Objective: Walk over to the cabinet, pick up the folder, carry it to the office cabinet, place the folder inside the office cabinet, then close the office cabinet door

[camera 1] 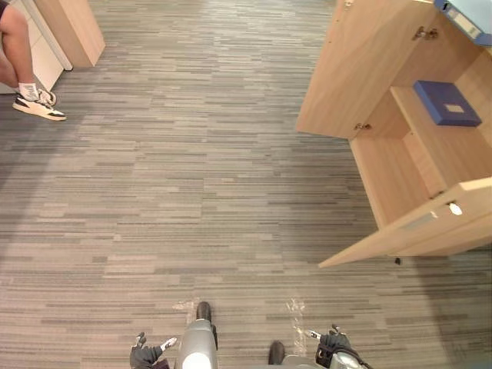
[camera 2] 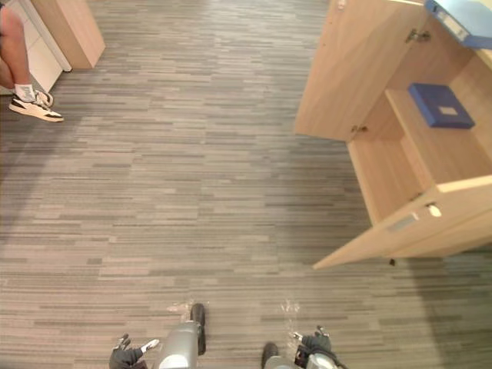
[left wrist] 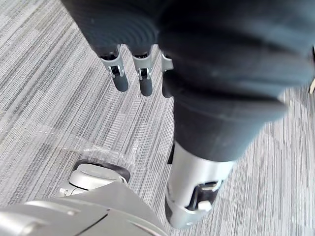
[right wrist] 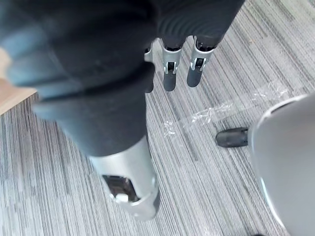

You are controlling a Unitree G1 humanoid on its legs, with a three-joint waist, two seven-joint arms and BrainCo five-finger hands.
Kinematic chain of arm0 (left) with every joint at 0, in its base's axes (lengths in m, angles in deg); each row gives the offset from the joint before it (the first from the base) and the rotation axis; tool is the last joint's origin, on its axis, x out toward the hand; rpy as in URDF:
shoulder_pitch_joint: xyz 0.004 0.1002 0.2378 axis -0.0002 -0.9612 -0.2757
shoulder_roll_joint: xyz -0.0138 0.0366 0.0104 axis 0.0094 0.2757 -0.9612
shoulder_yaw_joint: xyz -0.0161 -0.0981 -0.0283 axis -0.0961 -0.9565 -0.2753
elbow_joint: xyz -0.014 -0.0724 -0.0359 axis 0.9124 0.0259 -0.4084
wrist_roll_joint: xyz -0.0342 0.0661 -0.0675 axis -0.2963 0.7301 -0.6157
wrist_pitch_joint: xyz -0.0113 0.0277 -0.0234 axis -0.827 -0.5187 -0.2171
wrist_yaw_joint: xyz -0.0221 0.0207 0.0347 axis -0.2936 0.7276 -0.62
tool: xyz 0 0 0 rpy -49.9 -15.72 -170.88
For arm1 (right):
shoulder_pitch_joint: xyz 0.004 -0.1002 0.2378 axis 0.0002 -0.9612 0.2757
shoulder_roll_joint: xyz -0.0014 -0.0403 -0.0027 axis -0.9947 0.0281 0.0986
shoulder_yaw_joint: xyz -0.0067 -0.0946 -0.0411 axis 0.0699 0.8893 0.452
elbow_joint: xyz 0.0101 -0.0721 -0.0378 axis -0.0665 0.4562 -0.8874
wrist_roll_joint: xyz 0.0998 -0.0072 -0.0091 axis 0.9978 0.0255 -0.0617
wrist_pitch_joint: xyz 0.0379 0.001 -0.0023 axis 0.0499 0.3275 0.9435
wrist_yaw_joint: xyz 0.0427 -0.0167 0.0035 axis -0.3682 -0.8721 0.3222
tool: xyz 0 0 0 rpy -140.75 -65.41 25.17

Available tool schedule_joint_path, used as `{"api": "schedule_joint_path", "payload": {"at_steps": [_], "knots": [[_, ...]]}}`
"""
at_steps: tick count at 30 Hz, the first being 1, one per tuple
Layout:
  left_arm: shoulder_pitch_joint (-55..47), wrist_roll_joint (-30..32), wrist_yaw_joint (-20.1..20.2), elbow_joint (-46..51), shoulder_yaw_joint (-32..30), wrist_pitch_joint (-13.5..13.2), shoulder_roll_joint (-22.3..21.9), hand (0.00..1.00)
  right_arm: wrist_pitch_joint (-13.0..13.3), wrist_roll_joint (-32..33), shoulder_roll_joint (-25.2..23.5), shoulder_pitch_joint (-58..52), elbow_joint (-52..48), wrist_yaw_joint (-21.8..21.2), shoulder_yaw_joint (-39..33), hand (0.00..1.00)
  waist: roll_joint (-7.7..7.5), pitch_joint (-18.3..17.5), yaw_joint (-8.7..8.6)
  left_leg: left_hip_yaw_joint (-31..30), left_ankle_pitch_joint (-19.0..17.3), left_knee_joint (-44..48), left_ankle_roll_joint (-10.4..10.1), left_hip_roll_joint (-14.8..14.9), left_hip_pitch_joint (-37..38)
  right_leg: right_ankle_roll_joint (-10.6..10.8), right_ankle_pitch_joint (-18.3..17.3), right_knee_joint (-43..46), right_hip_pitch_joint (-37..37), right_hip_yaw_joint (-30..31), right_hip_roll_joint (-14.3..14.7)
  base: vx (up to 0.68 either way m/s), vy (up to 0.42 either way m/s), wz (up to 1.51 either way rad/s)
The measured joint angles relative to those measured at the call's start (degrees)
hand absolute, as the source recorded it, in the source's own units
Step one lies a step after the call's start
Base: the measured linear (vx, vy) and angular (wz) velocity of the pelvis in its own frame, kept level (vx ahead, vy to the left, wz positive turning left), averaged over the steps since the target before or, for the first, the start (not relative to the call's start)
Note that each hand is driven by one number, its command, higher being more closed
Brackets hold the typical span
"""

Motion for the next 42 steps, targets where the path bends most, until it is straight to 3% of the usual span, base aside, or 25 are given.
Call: {"api": "schedule_joint_path", "payload": {"at_steps": [3, 5, 6, 8, 9, 10, 11, 12, 13, 15, 18, 21, 22, 23, 25, 29, 31, 32, 33, 34, 35, 36, 37, 39, 42], "knots": [[0.35, 0.06, -0.11, 1.11, -0.04, -0.01, 0.22, 0.00, 0.30, -0.01, -1.90, 0.28, -0.18, -0.03, -0.56, 0.00, -1.45, -0.51, 1.83, 3.86, -4.11, 3.38, 2.50, -2.50, 0.49, 0.60, 1.06, 2.30, -0.06, -0.95, -3.59, 0.35, 0.327, -0.32], [0.27, 0.11, -0.09, 1.07, -0.06, 0.00, 0.04, 0.00, 0.34, -0.02, -2.79, 0.34, -0.06, -0.06, -0.61, 0.00, -1.54, -1.60, 2.31, 6.39, -6.04, 4.62, 4.41, -3.75, 2.24, 3.45, 3.59, 1.38, 0.57, -1.16, -5.66, 0.34, 0.281, -0.49], [0.48, 0.11, 0.05, 0.91, -0.02, -0.04, 0.14, 0.00, 0.30, -0.03, -3.30, 0.13, 0.09, -0.22, -1.31, 0.00, -1.73, -2.61, 2.33, 7.25, -6.41, 3.02, 4.92, -5.94, 4.26, 4.60, 4.46, 1.16, 1.14, -1.18, -7.83, 0.31, 0.243, -0.39], [1.07, 0.08, 0.29, 0.22, 1.38, -0.30, -0.53, 0.00, -0.05, -0.05, -2.51, -0.20, 0.26, -0.68, -4.04, 0.00, -0.47, -4.34, 2.05, 7.62, -7.11, -1.97, 6.05, -10.24, 9.75, 4.86, 4.63, 7.56, 0.19, -0.65, -11.92, 0.30, 0.279, -0.35], [1.12, 0.01, 0.38, 0.15, 1.69, -0.31, -0.72, 0.00, -0.14, -0.05, -2.27, -0.20, 0.34, -0.73, -4.36, 0.00, -0.34, -4.47, 2.02, 7.58, -7.11, -2.75, 6.05, -10.72, 10.46, 4.86, 4.63, 9.54, -0.55, -0.57, -12.41, 0.24, 0.297, -0.31], [1.14, -0.21, 1.03, 0.09, 3.05, -0.45, -1.37, 0.00, -0.55, -0.03, -1.19, -0.12, 0.38, -1.20, -5.14, 0.00, 1.14, -5.37, 1.72, 6.83, -6.85, -6.08, 6.41, -12.45, 13.96, 4.11, 4.50, 20.76, -5.23, -0.68, -14.87, 0.22, 0.304, -0.10], [1.32, -0.52, 1.53, -0.02, 4.52, -0.76, -1.34, 0.00, -0.56, 0.00, -0.34, 0.08, 0.07, -1.34, -5.06, 0.00, 1.55, -5.63, 0.76, 6.34, -6.62, -7.57, 6.86, -13.89, 16.21, -0.16, 4.30, 30.62, -8.67, -1.79, -17.62, 0.22, 0.286, 0.25], [2.07, -1.10, 2.02, -0.48, 6.17, -0.97, -0.88, 0.00, -0.55, -0.01, 0.04, 0.98, -0.08, -1.59, -4.95, 0.00, 0.79, -5.27, -1.00, 5.38, -6.96, -8.50, 7.63, -15.30, 18.83, -6.18, 3.64, 43.49, -12.82, -4.51, -20.90, 0.17, 0.190, 0.49], [2.47, -1.32, 2.24, -0.85, 6.85, -0.98, -0.45, 0.00, -0.53, 0.00, 0.08, 1.36, -0.06, -1.65, -4.90, 0.00, 0.66, -5.09, -1.49, 4.87, -7.16, -8.94, 7.95, -15.43, 19.96, -6.47, 3.28, 47.91, -14.28, -5.79, -21.29, 0.19, 0.117, 0.58], [3.06, -1.32, 2.54, -1.56, 8.68, -0.92, 0.31, 0.00, -0.52, 0.03, -0.20, 3.33, 0.11, -1.69, -4.36, 0.00, 0.96, -3.15, -1.95, 3.90, -7.16, -10.11, 7.93, -14.32, 24.63, -5.74, -0.72, 52.97, -16.79, -12.59, -18.95, 0.27, 0.063, 0.27], [3.36, -1.27, 2.58, -2.46, 10.35, -0.91, 0.52, 0.00, -0.43, 0.17, -1.15, 5.59, 0.33, -1.52, -3.80, 0.00, 1.29, -1.69, -2.27, 1.98, -7.53, -10.06, 7.28, -12.32, 27.33, -4.58, -3.97, 44.72, -19.26, -17.53, -12.61, 0.18, -0.071, 0.23], [4.11, -1.03, 2.51, -3.34, 10.54, -0.95, 0.05, 0.00, -0.39, 0.28, -2.32, 6.70, 0.52, -1.48, -4.07, 0.00, 0.76, -0.27, -2.24, 1.14, -9.00, -12.82, 5.00, -11.22, 31.07, -5.15, -2.02, 29.89, -22.13, -19.52, -6.46, 0.17, -0.158, 0.34], [4.06, -0.80, 2.57, -3.35, 10.55, -0.97, 0.38, 0.00, -0.37, 0.31, -2.77, 6.44, 0.61, -1.46, -4.15, 0.00, -0.67, -0.31, -2.28, 0.39, -9.65, -14.56, 4.14, -12.22, 32.71, -5.71, 4.33, 22.22, -22.18, -19.40, -4.54, 0.19, -0.219, 0.28], [4.16, -0.04, 2.62, -3.36, 10.50, -0.97, 0.91, 0.00, -0.37, 0.38, -3.00, 6.34, 0.70, -1.46, -4.19, 0.00, -1.75, -0.09, -2.33, -0.19, -9.89, -15.19, 3.83, -12.93, 33.81, -9.93, 8.10, 20.27, -22.34, -18.87, -4.28, 0.21, -0.204, 0.06], [4.77, 2.11, 2.82, -4.61, 9.14, -0.77, -0.74, 0.00, -0.27, 0.51, -1.65, 7.15, 1.20, -1.51, -4.56, 0.00, 1.28, -0.32, -2.34, -0.25, -10.77, -15.67, 3.50, -9.92, 34.75, -9.65, 6.65, 19.33, -21.99, -18.79, -0.58, 0.28, -0.252, -0.39], [5.60, 5.19, 3.82, -6.19, 5.79, -0.18, -1.65, 0.00, 0.41, 0.69, -2.10, 5.40, 1.53, -1.41, -9.73, 0.00, 1.39, -0.35, -3.41, -0.15, -11.66, -12.40, 2.58, -5.83, 35.36, -10.35, 2.02, 18.22, -19.46, -19.86, 4.09, 0.23, -0.244, -0.19], [5.50, 5.49, 3.85, -6.14, 3.84, 0.09, -2.11, 0.00, 0.50, 0.76, -2.01, 3.50, 1.72, -1.13, -12.23, 0.00, 1.14, -0.45, -3.42, 0.04, -11.65, -6.14, 2.61, -4.17, 33.98, -9.47, 0.68, 15.69, -16.48, -21.61, 5.24, 0.19, -0.228, 0.02], [5.22, 5.47, 3.84, -6.05, 2.52, 0.13, -2.37, 0.00, 0.53, 0.76, -1.97, 2.79, 1.66, -1.05, -13.42, 0.00, 1.67, -0.87, -3.24, 0.02, -11.52, -1.52, 2.79, -2.75, 32.14, -6.76, -1.09, 14.02, -14.65, -23.60, 5.85, 0.31, -0.150, 0.02], [4.19, 5.37, 3.73, -5.16, 1.17, 0.17, -3.82, 0.00, 0.41, 1.25, -1.48, 1.54, 1.18, -0.84, -13.94, 0.00, 2.75, -1.66, -3.58, -0.76, -12.07, 6.40, 1.79, -0.35, 28.96, -9.86, -3.18, 17.96, -13.65, -23.77, 4.95, 0.41, -0.087, -0.10], [3.51, 5.00, 3.63, -3.39, -1.39, 0.28, -4.08, 0.00, 0.20, 2.23, -1.26, -0.50, 0.67, -0.51, -14.12, 0.00, 3.52, -1.92, -3.27, -1.15, -11.60, 21.14, 0.46, 1.96, 23.99, -9.65, -3.06, 16.67, -10.73, -23.77, 6.29, 0.36, -0.041, -0.12], [3.37, 4.95, 3.60, -3.24, -1.86, 0.27, -4.25, 0.00, 0.22, 2.26, -1.06, -0.73, 0.60, -0.50, -13.93, 0.00, 3.89, -2.11, -3.31, -1.33, -10.62, 24.03, -0.24, 2.86, 22.55, -9.66, -3.06, 16.00, -10.20, -23.71, 7.06, 0.24, -0.027, -0.29], [2.47, 4.45, 3.49, -2.84, -2.91, 0.28, -4.72, 0.00, 0.15, 2.33, -0.72, -0.72, 0.59, -0.36, -13.56, 0.00, 4.67, -2.60, -3.14, -1.54, -9.47, 35.04, -1.68, 5.80, 17.42, -9.80, -3.16, 14.04, -8.50, -22.92, 9.12, 0.30, -0.090, -0.38], [2.08, 4.14, 3.38, -1.56, -3.51, 0.28, -5.19, 0.00, 0.04, 2.36, -0.60, -0.69, 0.58, -0.29, -13.04, 0.00, 4.81, -2.60, -3.06, -0.89, -9.69, 42.27, -1.36, 7.36, 13.40, -9.79, -3.16, 12.34, -6.79, -21.69, 10.40, 0.37, -0.106, -0.45], [2.02, 3.14, 3.08, 0.45, -3.58, 0.14, -5.75, 0.00, -0.40, 2.40, -0.87, -0.62, 0.61, -0.05, -12.94, 0.00, 3.85, -2.10, -2.14, 0.44, -10.62, 44.90, -0.67, 7.52, 9.17, -9.75, -3.14, 10.49, -4.15, -19.32, 10.76, 0.30, -0.059, -0.60], [2.14, 2.92, 2.62, 1.55, -3.14, -0.40, -5.95, 0.00, -0.69, 2.43, -0.71, 0.00, 1.48, 0.27, -12.98, 0.00, 3.47, -1.90, -0.98, 0.25, -12.45, 35.34, -0.25, 6.35, 5.67, -9.39, -2.35, 7.87, -0.23, -16.03, 10.59, 0.24, 0.005, -0.64]]}}
